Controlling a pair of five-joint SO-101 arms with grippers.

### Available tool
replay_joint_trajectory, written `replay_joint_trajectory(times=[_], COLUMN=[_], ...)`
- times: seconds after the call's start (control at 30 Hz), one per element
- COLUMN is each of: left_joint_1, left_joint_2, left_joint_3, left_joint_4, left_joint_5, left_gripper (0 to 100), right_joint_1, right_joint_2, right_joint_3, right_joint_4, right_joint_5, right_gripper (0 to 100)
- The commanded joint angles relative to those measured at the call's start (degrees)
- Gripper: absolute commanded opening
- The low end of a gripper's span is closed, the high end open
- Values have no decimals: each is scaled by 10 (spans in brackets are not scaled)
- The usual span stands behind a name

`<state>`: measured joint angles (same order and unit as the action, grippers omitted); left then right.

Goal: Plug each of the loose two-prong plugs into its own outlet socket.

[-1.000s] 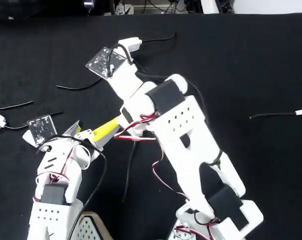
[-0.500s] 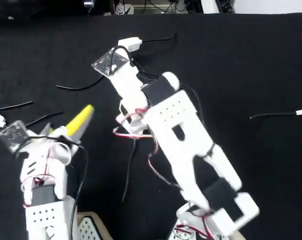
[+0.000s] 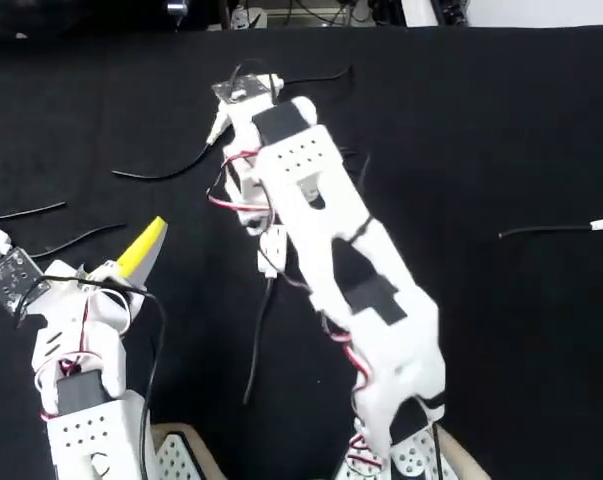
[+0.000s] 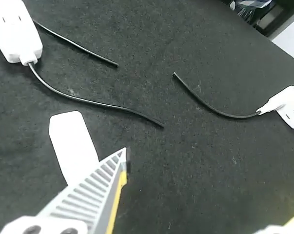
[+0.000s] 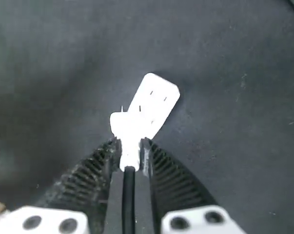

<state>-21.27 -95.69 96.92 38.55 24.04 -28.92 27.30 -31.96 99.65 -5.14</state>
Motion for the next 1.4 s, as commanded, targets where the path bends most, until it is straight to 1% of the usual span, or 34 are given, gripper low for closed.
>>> replay_joint_trajectory(times=[0.0, 0.23, 0.47, 0.67, 0.8, 0.87, 1.0, 1.13, 1.17, 1.23, 1.27, 1.37], left_joint_1=[-6, -6, -6, -6, -6, -6, -6, -6, -4, 10, 15, 17], left_joint_2=[-5, -5, -5, -5, -5, -5, -5, -5, -5, -5, -5, -5], left_joint_3=[9, 9, 9, 9, 9, 9, 9, 9, 9, 9, 9, 9], left_joint_4=[3, 1, 1, 0, 0, 0, 0, 0, 0, 0, 0, 0], left_joint_5=[3, 3, 3, 3, 3, 3, 3, 3, 3, 3, 3, 3], left_gripper=[544, 544, 544, 544, 544, 544, 544, 544, 544, 544, 544, 544], right_joint_1=[25, 63, 48, 3, -6, 0, 17, 54, 59, 62, 61, 44], right_joint_2=[35, 35, 35, 28, 27, 29, 29, 29, 29, 29, 29, 29], right_joint_3=[-46, -36, -36, -32, -32, -32, -31, -13, -5, 16, 25, 32], right_joint_4=[15, 15, 11, 11, 12, 10, 2, -2, -6, -23, -29, -35], right_joint_5=[-16, -58, -62, -127, -228, -255, -261, -264, -275, -300, -301, -272], right_gripper=[11, 11, 12, 12, 12, 12, 12, 12, 12, 12, 12, 12])
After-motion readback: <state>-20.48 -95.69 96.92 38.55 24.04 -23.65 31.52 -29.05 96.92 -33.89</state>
